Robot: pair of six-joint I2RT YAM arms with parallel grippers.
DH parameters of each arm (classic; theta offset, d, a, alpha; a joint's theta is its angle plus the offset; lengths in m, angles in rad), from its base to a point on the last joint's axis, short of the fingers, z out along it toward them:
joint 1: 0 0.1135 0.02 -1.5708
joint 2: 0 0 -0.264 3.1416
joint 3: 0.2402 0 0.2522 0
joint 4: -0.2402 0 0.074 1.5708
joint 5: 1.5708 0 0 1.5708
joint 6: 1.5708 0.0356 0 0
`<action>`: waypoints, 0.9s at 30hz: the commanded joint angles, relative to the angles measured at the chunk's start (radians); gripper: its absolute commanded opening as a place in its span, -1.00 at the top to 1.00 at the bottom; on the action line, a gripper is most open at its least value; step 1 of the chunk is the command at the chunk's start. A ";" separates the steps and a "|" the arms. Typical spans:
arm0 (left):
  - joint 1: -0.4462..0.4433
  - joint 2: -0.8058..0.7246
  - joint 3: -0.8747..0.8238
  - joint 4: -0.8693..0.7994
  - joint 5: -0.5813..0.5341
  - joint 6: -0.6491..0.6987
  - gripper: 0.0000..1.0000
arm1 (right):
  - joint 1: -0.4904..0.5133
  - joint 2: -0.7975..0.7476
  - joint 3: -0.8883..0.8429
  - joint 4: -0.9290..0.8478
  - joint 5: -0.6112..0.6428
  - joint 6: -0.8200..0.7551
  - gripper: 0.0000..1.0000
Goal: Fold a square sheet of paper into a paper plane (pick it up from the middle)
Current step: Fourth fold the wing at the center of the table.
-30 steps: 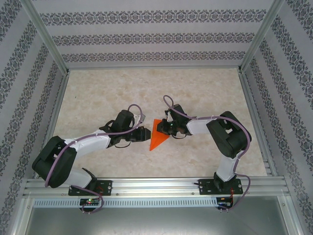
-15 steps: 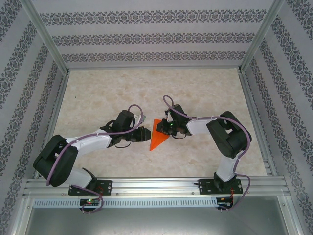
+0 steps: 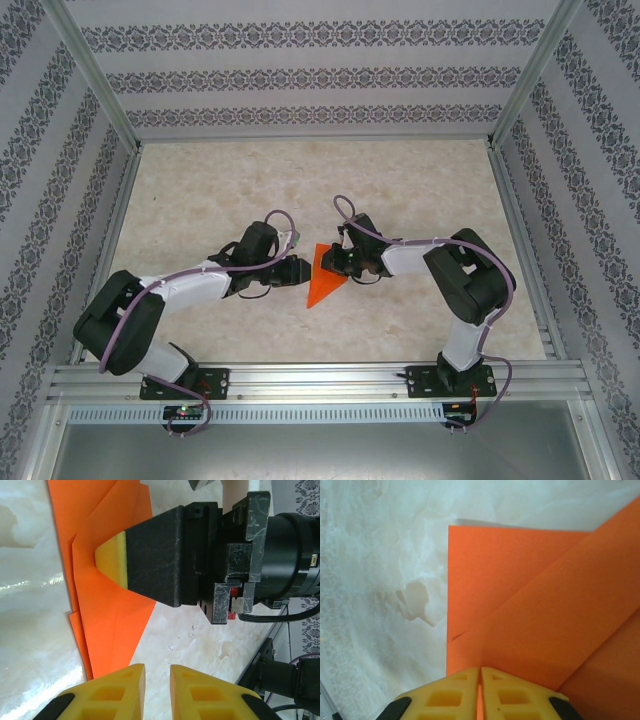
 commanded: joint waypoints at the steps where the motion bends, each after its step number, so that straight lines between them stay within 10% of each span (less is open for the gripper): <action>1: -0.006 0.018 0.031 0.039 -0.009 -0.012 0.56 | 0.006 0.015 -0.045 -0.148 0.088 -0.022 0.76; 27: -0.018 0.108 0.066 0.109 0.010 -0.073 0.65 | 0.005 -0.006 -0.050 -0.159 0.102 -0.020 0.75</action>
